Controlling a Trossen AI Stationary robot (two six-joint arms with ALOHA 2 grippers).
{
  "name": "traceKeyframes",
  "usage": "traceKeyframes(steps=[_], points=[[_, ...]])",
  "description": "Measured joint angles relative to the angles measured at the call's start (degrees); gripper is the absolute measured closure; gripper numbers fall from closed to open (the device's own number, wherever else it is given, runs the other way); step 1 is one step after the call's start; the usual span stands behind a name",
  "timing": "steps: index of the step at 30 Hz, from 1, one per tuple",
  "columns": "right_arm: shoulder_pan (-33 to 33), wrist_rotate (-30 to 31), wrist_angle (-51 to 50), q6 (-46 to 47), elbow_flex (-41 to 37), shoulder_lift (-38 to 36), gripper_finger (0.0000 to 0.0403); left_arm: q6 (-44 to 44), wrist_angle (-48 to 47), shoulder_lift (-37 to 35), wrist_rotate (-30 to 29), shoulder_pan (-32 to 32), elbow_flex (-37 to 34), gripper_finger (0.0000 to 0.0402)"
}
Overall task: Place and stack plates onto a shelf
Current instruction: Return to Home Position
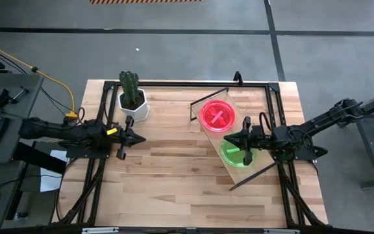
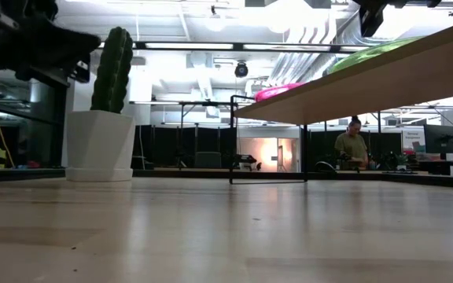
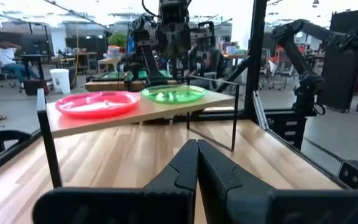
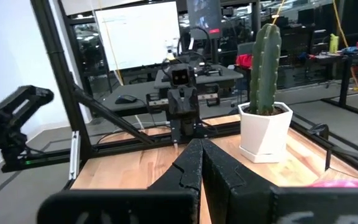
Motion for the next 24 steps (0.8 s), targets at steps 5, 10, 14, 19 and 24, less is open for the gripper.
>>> traceKeyframes(steps=[5, 10, 14, 19, 24], points=[[0.0, -2.1, -3.6, 0.7, 0.0, -2.5, 0.0403, -0.7, -6.4, -3.5, -0.1, 0.7, -0.6, 0.0401], [0.0, -2.3, -12.4, 2.9, 0.0, -7.8, 0.0403, -0.6, -7.9, -5.3, 0.1, 0.7, -0.6, 0.0401], [0.0, -1.4, -22.5, 5.7, 0.0, -13.4, 0.0403, -0.5, -8.2, -5.6, 0.6, 0.7, -0.6, 0.0401], [0.0, 3.9, -32.2, 8.6, 0.0, -20.2, 0.0403, -1.1, -8.4, -5.5, 0.6, 0.7, -0.6, 0.0401], [0.0, 3.2, -29.7, 4.8, -2.4, -24.1, 0.0403, -1.5, -8.3, -5.5, 0.5, 0.7, -0.6, 0.0401]])
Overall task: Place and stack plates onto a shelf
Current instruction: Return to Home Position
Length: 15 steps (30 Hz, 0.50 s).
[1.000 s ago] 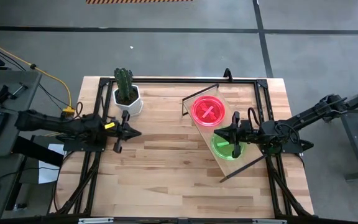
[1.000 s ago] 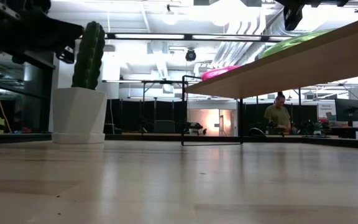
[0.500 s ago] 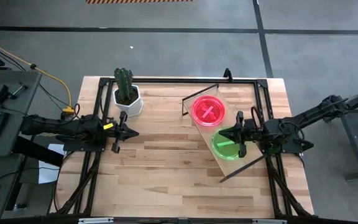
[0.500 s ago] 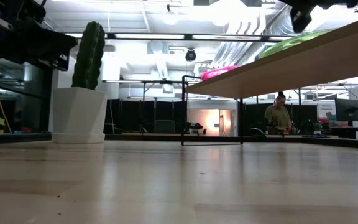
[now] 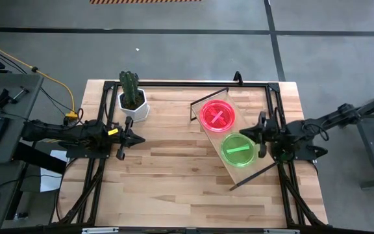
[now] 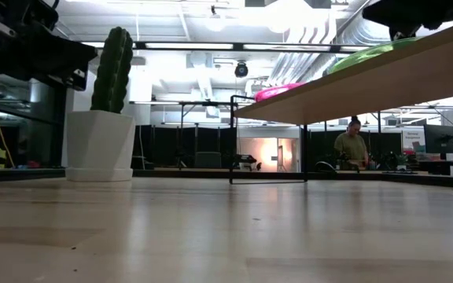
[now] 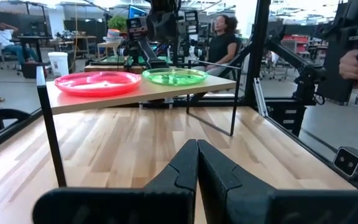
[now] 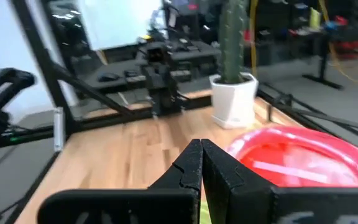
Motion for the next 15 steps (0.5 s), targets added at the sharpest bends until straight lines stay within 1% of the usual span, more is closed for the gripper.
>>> traceKeyframes(steps=[3, 6, 12, 15], points=[[-0.1, -3.4, 4.8, -3.9, -4.2, -2.4, 0.0403, -1.3, 0.0, 0.0, -0.1, 0.0, 0.0, 0.0401], [-1.0, -4.0, 7.1, -6.8, -6.9, -6.1, 0.0403, -2.1, 0.0, 0.0, -0.1, 0.0, 0.0, 0.0401], [-4.6, -7.5, 0.7, -7.9, -7.2, -17.0, 0.0403, -2.1, 0.0, 0.0, -0.1, 0.0, 0.0, 0.0401], [-6.3, -10.0, 1.7, -8.1, -9.1, -21.9, 0.0403, -2.1, 0.0, 0.0, -0.2, 0.0, 0.0, 0.0401]])
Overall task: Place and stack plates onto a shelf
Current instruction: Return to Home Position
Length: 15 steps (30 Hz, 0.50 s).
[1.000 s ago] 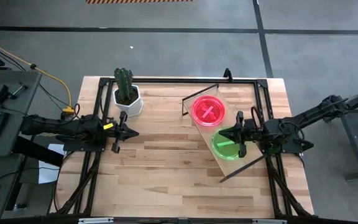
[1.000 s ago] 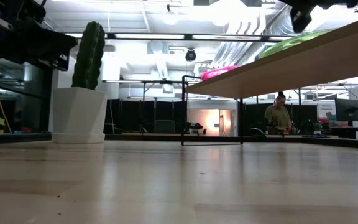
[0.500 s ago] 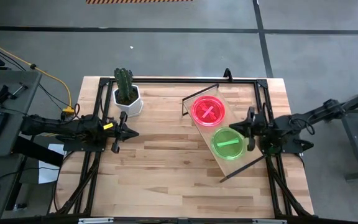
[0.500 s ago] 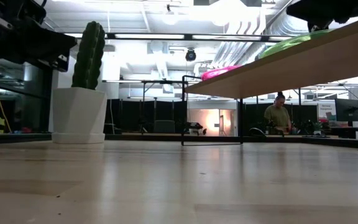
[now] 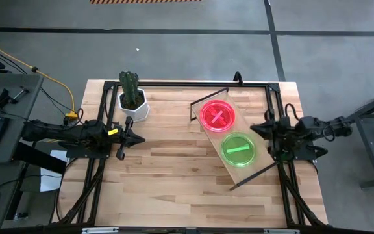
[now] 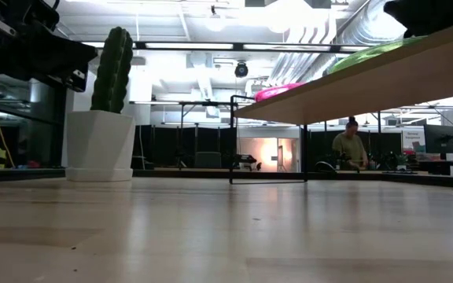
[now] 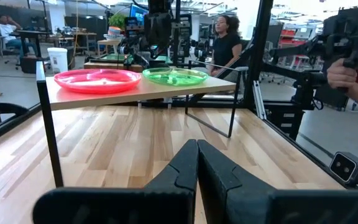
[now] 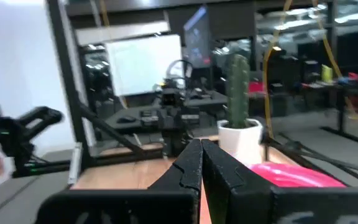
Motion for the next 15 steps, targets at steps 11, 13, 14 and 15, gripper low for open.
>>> traceKeyframes(steps=[11, 13, 14, 15], points=[[-6.2, -9.4, 8.7, -1.3, -9.9, -3.3, 0.0403, 0.1, 0.0, 0.0, 0.0, 0.0, 0.0, 0.0402], [-7.6, -12.6, 8.6, -1.7, -9.4, -3.3, 0.0403, 0.1, 0.0, 0.0, -0.2, 0.0, 0.0, 0.0402], [-8.4, -13.4, 8.7, -2.1, -9.2, -3.3, 0.0403, 0.1, 0.0, 0.0, -0.2, 0.0, 0.0, 0.0402], [-9.2, -13.7, 8.7, -2.6, -9.0, -3.3, 0.0403, 0.1, 0.0, 0.0, -0.2, 0.0, 0.0, 0.0402]])
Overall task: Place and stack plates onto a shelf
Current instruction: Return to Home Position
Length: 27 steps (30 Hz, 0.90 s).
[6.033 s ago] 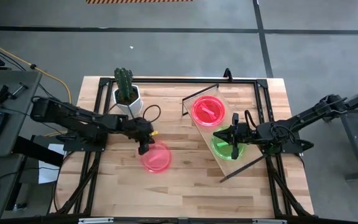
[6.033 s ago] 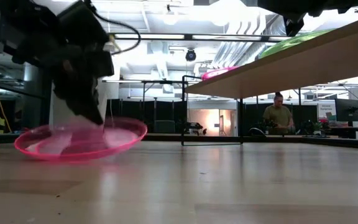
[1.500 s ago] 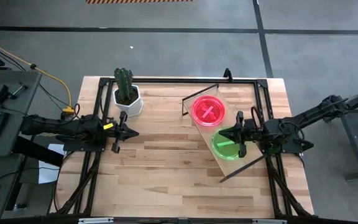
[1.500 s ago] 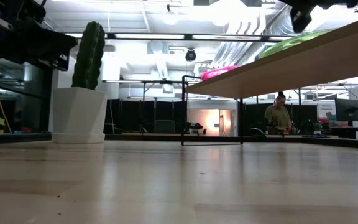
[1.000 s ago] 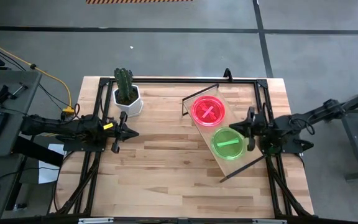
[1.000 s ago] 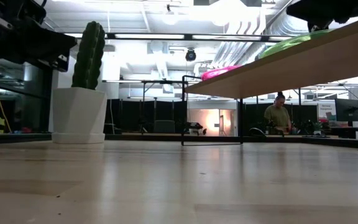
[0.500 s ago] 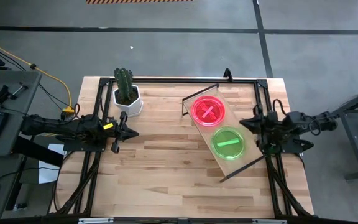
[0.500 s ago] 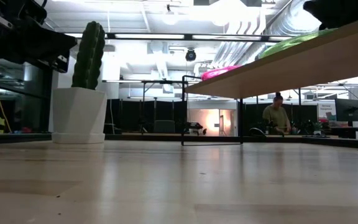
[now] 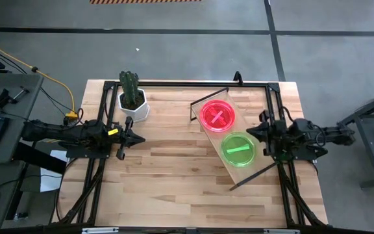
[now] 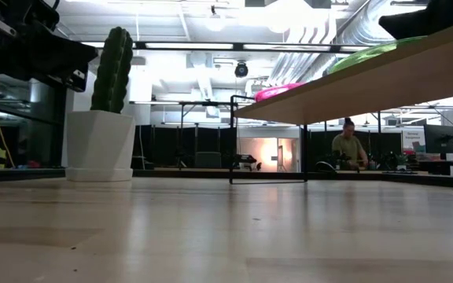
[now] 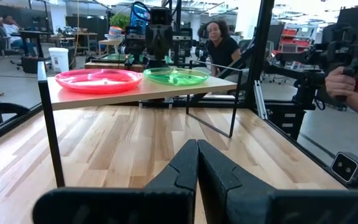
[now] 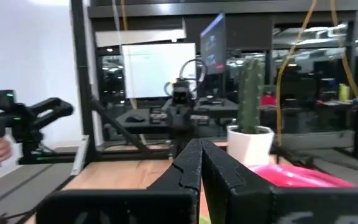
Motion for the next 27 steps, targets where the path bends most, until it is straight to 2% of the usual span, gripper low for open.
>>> traceKeyframes(steps=[7, 14, 19, 27], points=[[-4.5, -3.7, -3.8, 1.2, 0.0, 0.0, 0.0403, 0.0, 0.0, 0.0, 0.0, 0.0, 0.0, 0.0402], [-4.4, -2.0, -6.8, 1.3, 0.0, 0.0, 0.0403, 0.0, -1.6, 0.0, 0.0, 0.0, 0.0, 0.0402], [-3.6, -2.3, 0.1, 0.9, -4.1, 0.0, 0.0403, 0.0, -1.7, 0.0, 0.0, 0.0, 0.0, 0.0402], [-3.3, -2.8, 1.1, -0.3, -4.1, 0.0, 0.0403, 0.0, -1.7, 0.0, 0.0, 0.0, 0.0, 0.0401]])
